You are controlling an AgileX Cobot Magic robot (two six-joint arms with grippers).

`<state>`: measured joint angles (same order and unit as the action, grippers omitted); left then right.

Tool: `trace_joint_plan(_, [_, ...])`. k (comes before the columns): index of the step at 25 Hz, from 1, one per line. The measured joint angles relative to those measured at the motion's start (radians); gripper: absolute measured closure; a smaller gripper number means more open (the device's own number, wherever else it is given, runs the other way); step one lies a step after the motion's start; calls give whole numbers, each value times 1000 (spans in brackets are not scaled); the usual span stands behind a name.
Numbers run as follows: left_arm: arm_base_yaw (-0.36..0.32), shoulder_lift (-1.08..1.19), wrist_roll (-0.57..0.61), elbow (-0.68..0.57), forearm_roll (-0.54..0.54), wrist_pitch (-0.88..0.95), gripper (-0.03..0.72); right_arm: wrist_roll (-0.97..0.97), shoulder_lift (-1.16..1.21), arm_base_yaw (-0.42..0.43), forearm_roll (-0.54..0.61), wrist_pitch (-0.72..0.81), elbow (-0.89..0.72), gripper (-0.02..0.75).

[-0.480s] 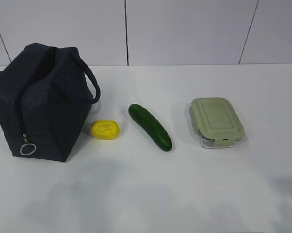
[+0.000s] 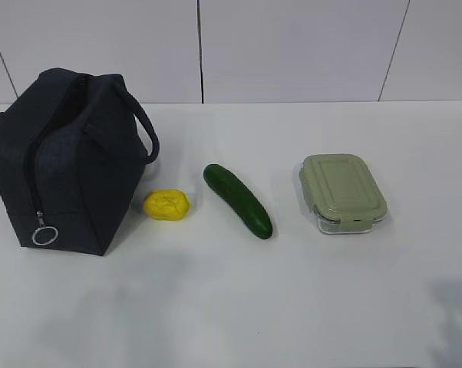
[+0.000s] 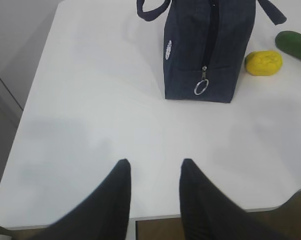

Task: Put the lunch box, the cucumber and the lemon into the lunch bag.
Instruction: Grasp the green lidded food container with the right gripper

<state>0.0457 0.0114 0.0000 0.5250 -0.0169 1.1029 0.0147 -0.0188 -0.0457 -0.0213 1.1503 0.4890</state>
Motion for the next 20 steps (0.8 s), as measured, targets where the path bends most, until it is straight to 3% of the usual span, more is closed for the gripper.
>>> trace_joint_plan(20, [0,0,0,0,0,0,453,0,0,0,0,0,0,192])
